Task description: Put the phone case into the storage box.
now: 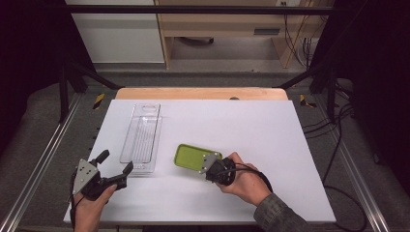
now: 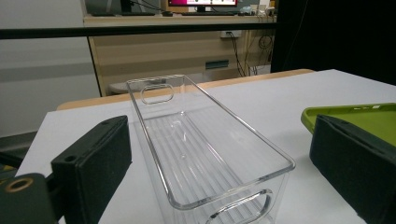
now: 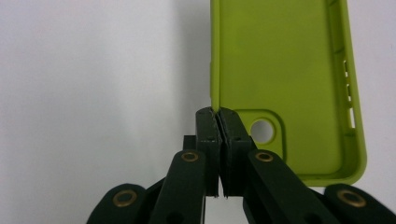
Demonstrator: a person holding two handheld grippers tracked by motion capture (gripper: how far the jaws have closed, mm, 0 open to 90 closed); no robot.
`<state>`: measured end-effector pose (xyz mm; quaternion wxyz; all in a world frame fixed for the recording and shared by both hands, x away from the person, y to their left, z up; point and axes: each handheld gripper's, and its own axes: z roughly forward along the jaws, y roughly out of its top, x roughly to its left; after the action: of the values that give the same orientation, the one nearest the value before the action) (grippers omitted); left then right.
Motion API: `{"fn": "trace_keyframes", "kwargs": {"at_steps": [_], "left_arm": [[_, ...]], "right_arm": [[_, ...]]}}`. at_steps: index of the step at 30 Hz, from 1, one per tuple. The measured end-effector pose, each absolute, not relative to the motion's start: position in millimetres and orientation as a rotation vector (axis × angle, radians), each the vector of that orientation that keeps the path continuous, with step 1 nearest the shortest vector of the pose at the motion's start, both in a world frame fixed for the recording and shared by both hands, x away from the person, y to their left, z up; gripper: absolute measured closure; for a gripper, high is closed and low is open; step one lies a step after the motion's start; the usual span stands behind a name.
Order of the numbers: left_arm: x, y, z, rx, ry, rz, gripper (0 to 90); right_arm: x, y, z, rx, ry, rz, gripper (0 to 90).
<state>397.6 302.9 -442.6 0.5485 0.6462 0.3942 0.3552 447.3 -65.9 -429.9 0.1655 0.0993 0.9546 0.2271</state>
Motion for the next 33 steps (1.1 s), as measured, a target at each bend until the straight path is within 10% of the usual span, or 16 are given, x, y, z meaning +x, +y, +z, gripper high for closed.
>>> {"fn": "trace_keyframes", "kwargs": {"at_steps": [33], "left_arm": [[438.5, 260.9, -373.8, 1.694, 0.781, 0.703, 2.6]], "right_arm": [[437.5, -64.2, -422.2, 0.249, 2.677, 0.659, 87.9]]}}
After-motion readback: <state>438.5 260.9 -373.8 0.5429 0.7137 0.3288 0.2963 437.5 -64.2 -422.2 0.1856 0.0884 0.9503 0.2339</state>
